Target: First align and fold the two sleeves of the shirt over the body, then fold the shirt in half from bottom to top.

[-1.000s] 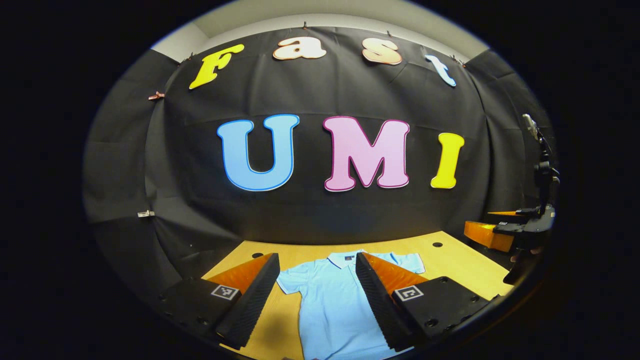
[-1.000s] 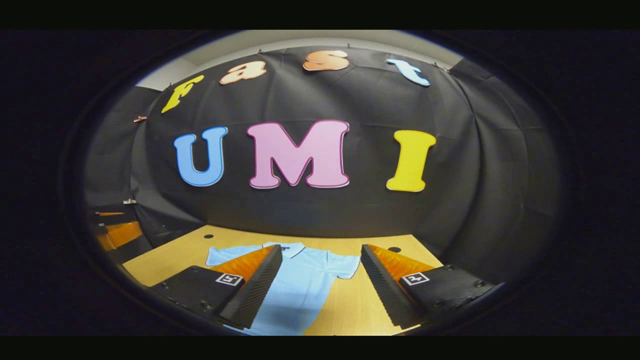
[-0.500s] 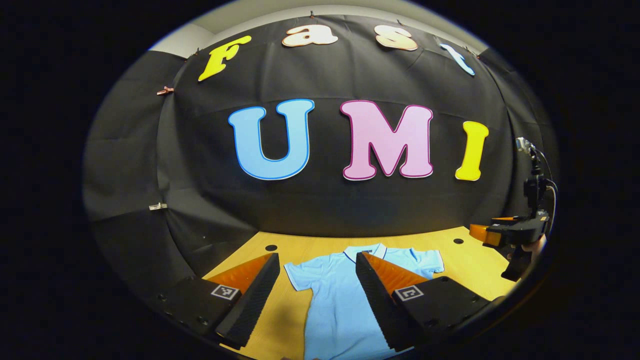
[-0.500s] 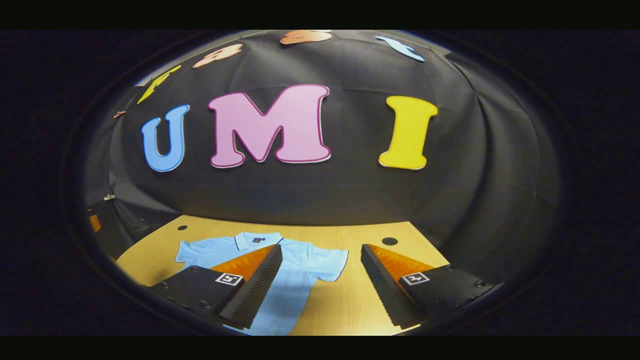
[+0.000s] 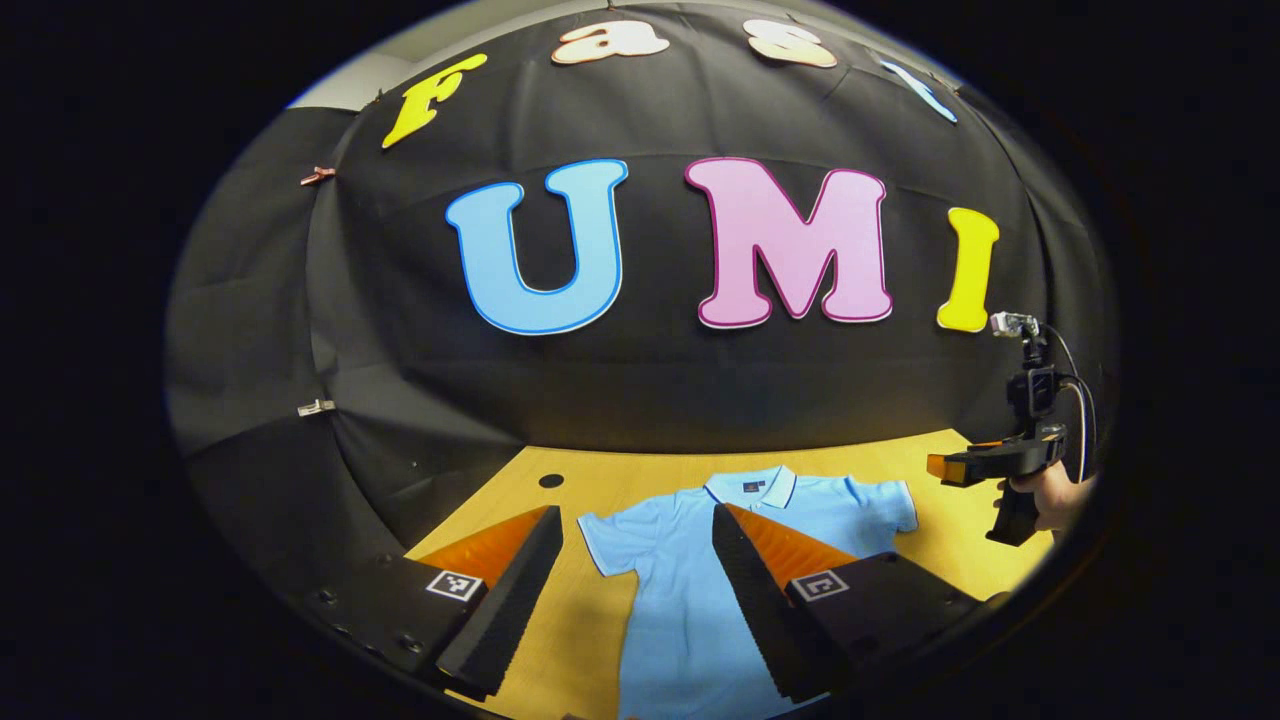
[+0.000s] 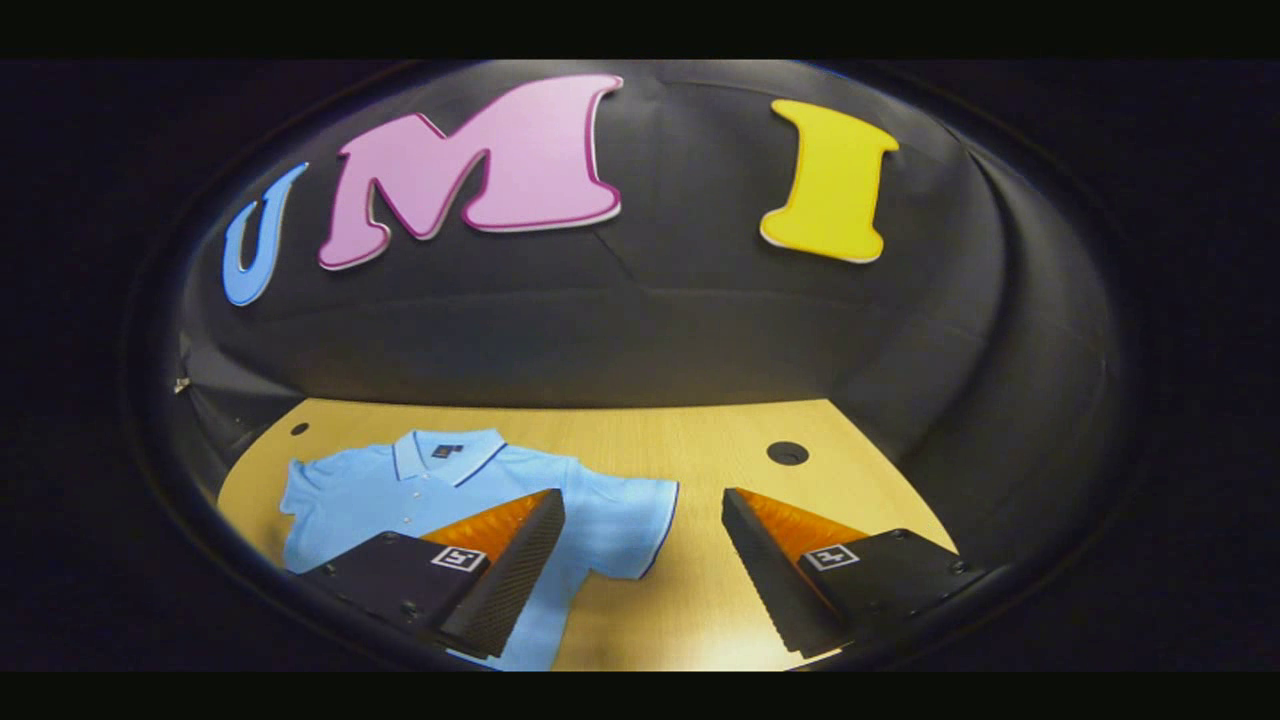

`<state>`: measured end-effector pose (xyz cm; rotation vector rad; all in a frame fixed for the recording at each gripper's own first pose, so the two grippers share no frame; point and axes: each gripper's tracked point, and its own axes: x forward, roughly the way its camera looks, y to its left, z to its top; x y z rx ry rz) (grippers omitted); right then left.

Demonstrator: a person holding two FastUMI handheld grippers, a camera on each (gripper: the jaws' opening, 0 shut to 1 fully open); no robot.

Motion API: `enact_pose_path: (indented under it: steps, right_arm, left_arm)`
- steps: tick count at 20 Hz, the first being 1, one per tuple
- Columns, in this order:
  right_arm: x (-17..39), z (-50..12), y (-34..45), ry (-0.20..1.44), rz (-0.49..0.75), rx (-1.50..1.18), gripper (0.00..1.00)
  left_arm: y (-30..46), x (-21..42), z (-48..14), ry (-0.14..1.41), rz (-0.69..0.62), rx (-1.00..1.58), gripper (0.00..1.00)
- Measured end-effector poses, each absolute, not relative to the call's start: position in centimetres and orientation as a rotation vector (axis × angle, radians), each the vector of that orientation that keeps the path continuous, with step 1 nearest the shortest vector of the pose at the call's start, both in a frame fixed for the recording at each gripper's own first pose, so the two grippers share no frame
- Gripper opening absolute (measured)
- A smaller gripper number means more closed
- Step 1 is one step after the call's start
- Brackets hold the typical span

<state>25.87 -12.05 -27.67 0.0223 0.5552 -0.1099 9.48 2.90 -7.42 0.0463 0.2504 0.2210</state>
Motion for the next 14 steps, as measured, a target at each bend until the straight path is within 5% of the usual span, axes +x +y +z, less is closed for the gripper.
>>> enact_pose_path:
  steps: [14]
  right_arm:
    - [29.5,-39.5,-14.5,0.789,-0.182,0.026,0.99]
  left_arm:
    - [1.4,11.9,-9.2,0.296,0.194,0.028,0.96]
